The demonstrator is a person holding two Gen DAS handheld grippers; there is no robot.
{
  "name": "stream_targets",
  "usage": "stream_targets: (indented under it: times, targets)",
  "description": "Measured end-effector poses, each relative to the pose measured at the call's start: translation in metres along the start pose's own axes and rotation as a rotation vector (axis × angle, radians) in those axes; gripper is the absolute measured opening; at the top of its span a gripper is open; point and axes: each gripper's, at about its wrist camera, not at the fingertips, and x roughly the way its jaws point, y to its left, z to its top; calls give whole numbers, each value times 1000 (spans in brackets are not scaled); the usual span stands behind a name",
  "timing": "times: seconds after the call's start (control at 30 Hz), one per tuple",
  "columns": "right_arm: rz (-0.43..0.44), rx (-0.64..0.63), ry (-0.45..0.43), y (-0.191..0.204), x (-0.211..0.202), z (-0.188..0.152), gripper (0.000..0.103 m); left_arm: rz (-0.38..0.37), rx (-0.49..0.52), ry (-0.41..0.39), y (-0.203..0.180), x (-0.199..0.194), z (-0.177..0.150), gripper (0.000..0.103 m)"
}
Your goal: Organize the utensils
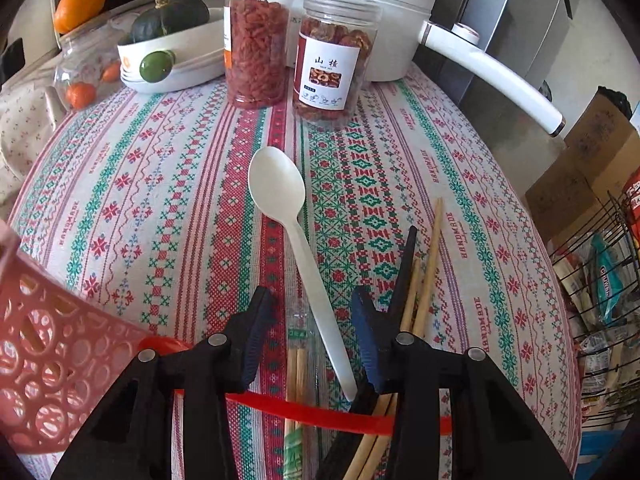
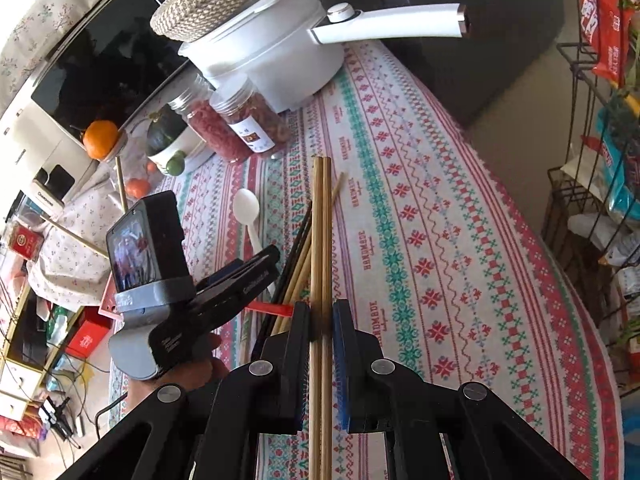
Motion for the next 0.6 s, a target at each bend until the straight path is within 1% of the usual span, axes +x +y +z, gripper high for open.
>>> stream_targets:
  times: [0.03, 0.07, 0.13, 0.27, 0.43, 0.5, 0.6]
  targets:
    - [0, -1, 3, 0, 1, 0, 9, -1, 15, 4, 0, 0, 1, 24]
    - [1, -2, 6, 1, 2, 0, 9, -7, 31, 8, -1, 0, 1, 16]
    - [-1, -2, 11, 1, 4, 0, 9, -33, 62, 25, -3, -3, -2, 10]
    - [-15, 4, 0, 0, 4, 3, 9, -109, 131, 36, -12, -26, -17, 10]
    - [-27, 12, -33, 2, -1, 6, 9, -210, 187, 44, -18, -70, -33, 9]
    - [-25, 16, -39, 3, -2, 7, 9, -247, 206, 63, -14, -87, -40, 8]
    - [-25, 20, -47, 5, -3, 7, 9, -276, 258, 86, -9, -108, -55, 5]
